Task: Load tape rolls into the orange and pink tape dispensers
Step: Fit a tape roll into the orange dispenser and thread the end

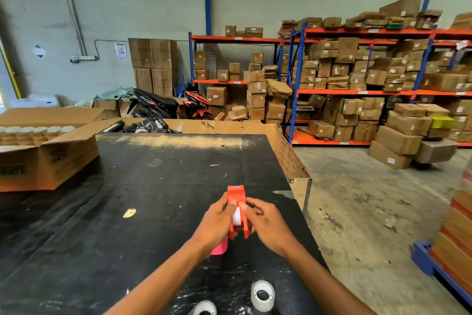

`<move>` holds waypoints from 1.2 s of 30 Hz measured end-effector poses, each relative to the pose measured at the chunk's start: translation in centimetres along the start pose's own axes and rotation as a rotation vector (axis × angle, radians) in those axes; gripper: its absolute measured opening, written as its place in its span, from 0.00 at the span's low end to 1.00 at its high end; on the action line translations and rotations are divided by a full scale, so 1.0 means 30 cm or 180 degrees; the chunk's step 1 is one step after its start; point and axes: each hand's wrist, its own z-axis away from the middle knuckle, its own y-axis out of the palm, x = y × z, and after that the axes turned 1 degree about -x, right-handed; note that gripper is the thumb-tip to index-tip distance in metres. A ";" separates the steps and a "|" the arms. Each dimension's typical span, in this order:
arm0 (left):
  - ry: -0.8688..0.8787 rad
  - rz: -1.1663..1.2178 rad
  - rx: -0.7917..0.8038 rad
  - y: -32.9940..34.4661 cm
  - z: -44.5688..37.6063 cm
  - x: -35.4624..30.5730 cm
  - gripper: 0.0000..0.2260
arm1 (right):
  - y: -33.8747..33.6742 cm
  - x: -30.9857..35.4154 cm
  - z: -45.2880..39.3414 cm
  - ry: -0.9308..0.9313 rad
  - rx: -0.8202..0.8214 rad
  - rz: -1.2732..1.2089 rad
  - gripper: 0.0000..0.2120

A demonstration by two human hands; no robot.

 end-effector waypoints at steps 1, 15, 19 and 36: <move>-0.0079 -0.0002 -0.0005 -0.006 0.001 0.001 0.13 | 0.010 -0.002 -0.001 -0.0028 0.0003 0.0036 0.07; -0.0716 0.0456 -0.0502 -0.173 0.002 0.033 0.12 | -0.016 -0.196 -0.044 0.1058 -0.0400 0.2286 0.15; -0.0914 0.0676 -0.0390 -0.162 0.021 0.054 0.09 | 0.045 -0.228 -0.055 0.1186 -0.0516 0.2837 0.22; -0.0892 0.0797 0.0595 0.083 0.052 0.010 0.12 | -0.097 0.075 0.219 0.0533 -0.0024 0.0525 0.08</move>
